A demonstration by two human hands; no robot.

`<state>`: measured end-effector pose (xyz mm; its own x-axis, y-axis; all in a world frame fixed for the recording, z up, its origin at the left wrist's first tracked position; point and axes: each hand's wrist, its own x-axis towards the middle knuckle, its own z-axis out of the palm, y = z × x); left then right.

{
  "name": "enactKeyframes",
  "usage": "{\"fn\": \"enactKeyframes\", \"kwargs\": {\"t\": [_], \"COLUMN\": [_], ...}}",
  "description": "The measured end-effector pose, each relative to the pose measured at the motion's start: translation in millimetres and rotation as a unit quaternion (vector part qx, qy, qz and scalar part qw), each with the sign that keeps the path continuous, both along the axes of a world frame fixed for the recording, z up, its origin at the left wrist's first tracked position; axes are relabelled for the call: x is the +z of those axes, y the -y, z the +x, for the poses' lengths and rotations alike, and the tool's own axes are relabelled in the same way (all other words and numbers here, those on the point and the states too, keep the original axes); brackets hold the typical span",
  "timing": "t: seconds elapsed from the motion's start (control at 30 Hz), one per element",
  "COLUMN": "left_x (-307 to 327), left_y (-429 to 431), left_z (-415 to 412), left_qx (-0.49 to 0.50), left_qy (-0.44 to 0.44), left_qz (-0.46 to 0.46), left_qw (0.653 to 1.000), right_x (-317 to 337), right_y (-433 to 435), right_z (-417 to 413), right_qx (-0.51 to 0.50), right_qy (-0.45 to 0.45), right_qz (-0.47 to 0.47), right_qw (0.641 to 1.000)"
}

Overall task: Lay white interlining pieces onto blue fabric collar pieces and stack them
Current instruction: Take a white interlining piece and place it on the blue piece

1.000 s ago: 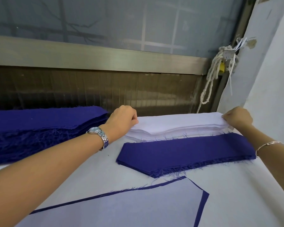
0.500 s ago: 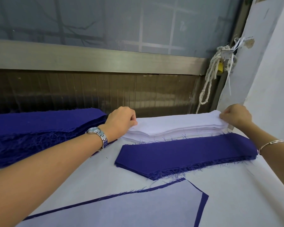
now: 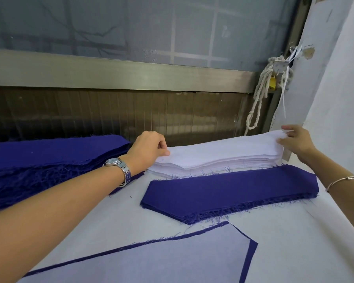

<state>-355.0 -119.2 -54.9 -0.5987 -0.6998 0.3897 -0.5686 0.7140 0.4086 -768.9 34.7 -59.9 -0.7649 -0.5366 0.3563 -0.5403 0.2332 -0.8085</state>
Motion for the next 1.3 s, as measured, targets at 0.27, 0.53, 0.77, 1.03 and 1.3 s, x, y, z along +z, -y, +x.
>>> {"fn": "enactKeyframes", "kwargs": {"t": [0.27, 0.53, 0.77, 1.03, 1.3], "left_x": [-2, -1, 20, 46, 36], "left_y": [8, 5, -16, -37, -64], "left_z": [0, 4, 22, 69, 170], "left_qx": [0.024, -0.002, -0.024, -0.029, -0.019], "left_qy": [0.072, 0.012, -0.118, -0.167, -0.116], "left_qz": [-0.043, -0.05, -0.01, 0.06, 0.118], "left_qw": [0.996, 0.999, 0.993, 0.984, 0.986], "right_x": [-6, -8, 1, 26, 39], "right_y": [-9, -7, -11, -24, -59], "right_z": [-5, -8, -6, 26, 93], "right_qx": [0.01, -0.004, -0.007, 0.019, 0.139], "right_qy": [0.013, 0.025, 0.019, 0.005, 0.053], "right_qz": [-0.018, -0.065, -0.104, -0.072, 0.041], "right_qw": [1.0, 0.998, 0.994, 0.997, 0.988]}}
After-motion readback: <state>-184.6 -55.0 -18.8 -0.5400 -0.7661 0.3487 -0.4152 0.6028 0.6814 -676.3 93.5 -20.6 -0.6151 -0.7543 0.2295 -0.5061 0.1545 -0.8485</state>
